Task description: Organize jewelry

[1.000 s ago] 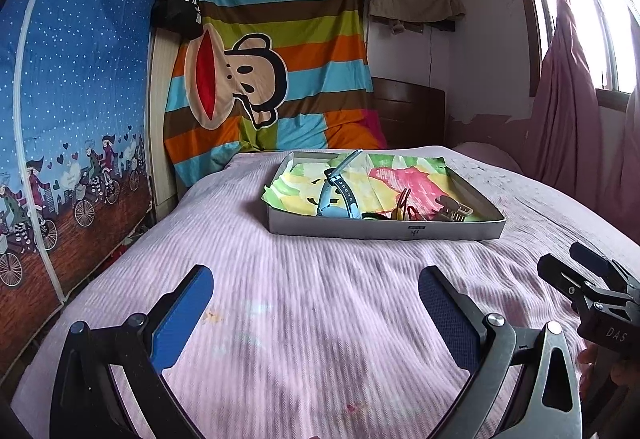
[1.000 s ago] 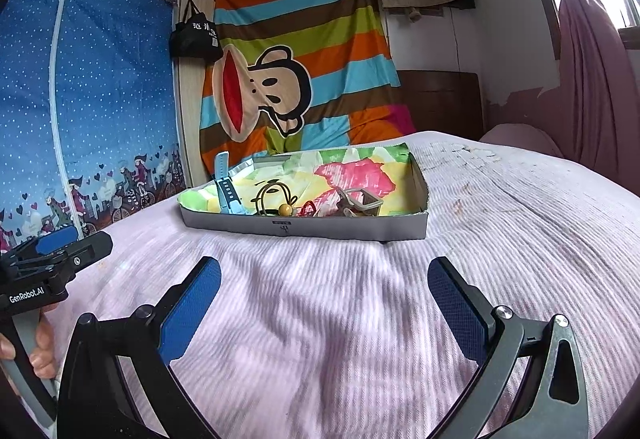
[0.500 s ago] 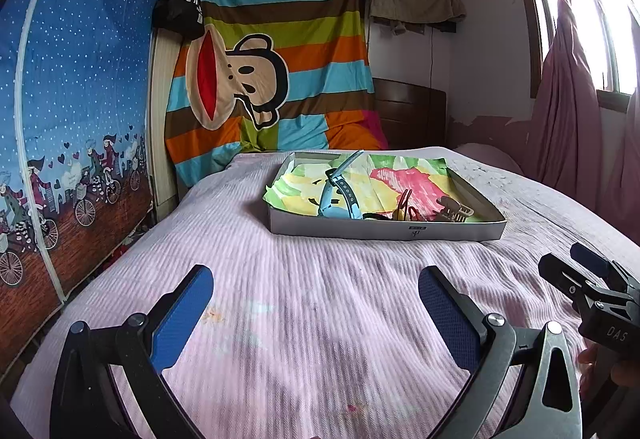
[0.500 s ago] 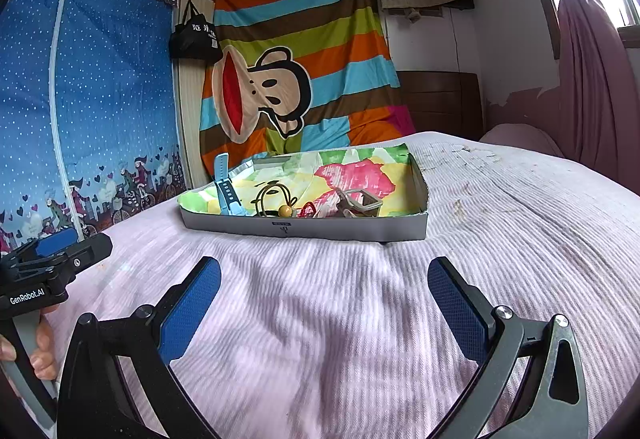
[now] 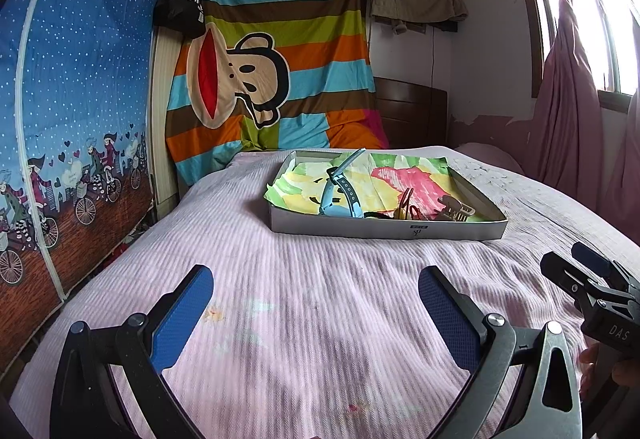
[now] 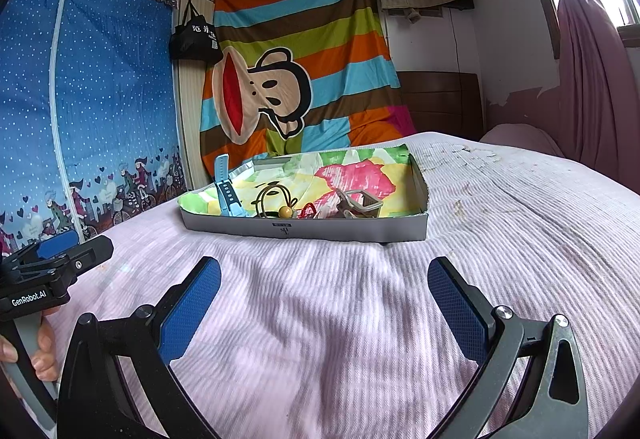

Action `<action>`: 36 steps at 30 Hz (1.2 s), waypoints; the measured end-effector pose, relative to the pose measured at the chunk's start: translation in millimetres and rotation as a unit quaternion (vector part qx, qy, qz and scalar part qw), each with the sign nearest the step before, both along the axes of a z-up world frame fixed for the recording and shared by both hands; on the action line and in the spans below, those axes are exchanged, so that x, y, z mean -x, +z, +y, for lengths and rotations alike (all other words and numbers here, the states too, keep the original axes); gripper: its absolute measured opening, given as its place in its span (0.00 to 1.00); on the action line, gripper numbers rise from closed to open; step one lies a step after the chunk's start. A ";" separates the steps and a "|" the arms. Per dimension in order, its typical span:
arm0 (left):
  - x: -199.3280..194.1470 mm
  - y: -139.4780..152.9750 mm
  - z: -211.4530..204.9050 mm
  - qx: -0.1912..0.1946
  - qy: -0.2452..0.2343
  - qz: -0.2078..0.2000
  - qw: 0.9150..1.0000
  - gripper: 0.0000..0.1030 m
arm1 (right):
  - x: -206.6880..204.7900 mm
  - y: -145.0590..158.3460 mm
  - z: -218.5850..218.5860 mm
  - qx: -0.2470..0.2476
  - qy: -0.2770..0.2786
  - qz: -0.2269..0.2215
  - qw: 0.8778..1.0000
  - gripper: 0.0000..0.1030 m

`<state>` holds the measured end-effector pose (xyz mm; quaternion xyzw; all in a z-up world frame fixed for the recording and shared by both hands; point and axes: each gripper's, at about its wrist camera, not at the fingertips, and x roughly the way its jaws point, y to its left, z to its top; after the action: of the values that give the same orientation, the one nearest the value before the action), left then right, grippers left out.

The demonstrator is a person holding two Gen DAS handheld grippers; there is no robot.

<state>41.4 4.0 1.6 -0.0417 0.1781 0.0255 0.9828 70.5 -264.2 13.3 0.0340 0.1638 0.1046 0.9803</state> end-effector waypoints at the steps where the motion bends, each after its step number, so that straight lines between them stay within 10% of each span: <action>1: 0.2 0.2 0.3 0.000 0.000 0.000 1.000 1.00 | 0.1 -0.1 0.2 0.000 0.000 0.000 1.000 0.99; 36: -0.1 -0.7 -0.2 -0.001 0.000 0.000 1.000 1.00 | 0.9 1.9 2.3 -0.002 -0.001 -0.002 1.000 0.99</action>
<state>41.4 3.7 0.8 -0.0408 0.1778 0.0260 0.9829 69.6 -261.9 15.2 0.0364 0.1618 0.1036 0.9807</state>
